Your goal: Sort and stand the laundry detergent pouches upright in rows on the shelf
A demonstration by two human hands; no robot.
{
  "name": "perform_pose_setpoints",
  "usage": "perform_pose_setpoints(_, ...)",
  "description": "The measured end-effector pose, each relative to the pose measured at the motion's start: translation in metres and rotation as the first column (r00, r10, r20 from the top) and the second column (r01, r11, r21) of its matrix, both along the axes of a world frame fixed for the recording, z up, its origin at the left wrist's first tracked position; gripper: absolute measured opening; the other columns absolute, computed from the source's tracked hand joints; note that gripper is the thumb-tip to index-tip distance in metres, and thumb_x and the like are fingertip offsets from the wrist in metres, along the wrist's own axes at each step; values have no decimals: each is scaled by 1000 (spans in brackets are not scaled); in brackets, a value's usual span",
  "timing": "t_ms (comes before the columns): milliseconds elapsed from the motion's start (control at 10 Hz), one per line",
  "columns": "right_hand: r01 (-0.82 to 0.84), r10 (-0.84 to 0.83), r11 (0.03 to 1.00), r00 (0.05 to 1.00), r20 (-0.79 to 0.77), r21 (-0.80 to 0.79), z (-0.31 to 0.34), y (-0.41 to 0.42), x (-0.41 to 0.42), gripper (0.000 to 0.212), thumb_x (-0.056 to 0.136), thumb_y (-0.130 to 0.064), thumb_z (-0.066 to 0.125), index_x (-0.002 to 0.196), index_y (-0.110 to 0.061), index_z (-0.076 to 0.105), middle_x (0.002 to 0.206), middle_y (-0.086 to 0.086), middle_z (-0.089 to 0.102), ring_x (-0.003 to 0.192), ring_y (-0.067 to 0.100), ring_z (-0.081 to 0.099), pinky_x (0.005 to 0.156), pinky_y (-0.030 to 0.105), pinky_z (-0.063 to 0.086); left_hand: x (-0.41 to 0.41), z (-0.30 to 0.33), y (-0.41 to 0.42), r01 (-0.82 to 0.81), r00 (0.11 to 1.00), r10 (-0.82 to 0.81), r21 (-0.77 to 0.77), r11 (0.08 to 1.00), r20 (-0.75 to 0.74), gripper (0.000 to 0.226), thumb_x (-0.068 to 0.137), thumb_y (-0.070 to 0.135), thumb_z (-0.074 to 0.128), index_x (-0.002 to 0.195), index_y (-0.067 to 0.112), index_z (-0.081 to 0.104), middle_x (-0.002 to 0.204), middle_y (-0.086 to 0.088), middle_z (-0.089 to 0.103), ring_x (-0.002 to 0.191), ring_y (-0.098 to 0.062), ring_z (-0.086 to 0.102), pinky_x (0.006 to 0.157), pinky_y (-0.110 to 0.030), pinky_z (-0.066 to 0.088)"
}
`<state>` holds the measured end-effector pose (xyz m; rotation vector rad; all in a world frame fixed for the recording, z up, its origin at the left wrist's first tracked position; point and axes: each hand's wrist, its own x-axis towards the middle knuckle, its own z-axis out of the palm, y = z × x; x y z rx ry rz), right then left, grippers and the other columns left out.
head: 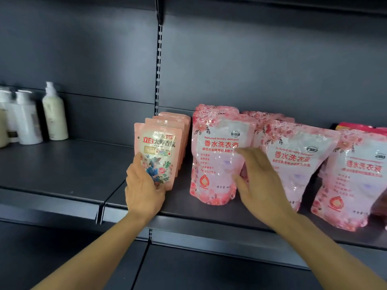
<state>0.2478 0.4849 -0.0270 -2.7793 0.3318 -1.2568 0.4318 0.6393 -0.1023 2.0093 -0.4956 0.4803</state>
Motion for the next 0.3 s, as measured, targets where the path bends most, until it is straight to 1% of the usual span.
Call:
perform_pose_setpoints(100, 20, -24, 999, 995, -97, -40, -26, 6, 6, 59, 75, -6, 72, 128, -9, 48, 128, 9, 49, 114, 28, 52, 95, 41, 49, 1, -1, 0, 13, 1000, -13, 9, 1000, -15, 109, 67, 17, 83, 147, 16, 9, 140, -13, 29, 128, -32, 36, 95, -54, 44)
perform_pose_setpoints(200, 55, -65, 994, 992, -109, -90, -45, 9, 12, 62, 69, -7, 76, 125, -12, 49, 130, 7, 46, 111, 27, 54, 88, 41, 53, 3, -3, 2, 39, 999, -39, -27, 999, -14, 110, 65, 20, 85, 145, 19, 9, 140, -12, 29, 127, -31, 37, 95, -53, 44)
perform_pose_setpoints(300, 65, -65, 998, 998, -8, -21, -53, 12, 14, 58, 71, -7, 76, 123, -11, 52, 131, 6, 45, 114, 25, 53, 92, 39, 51, -1, -4, 5, -24, 996, 27, -41, 999, 80, 107, 61, 23, 87, 143, 10, 19, 138, -15, 32, 127, -33, 35, 98, -53, 41)
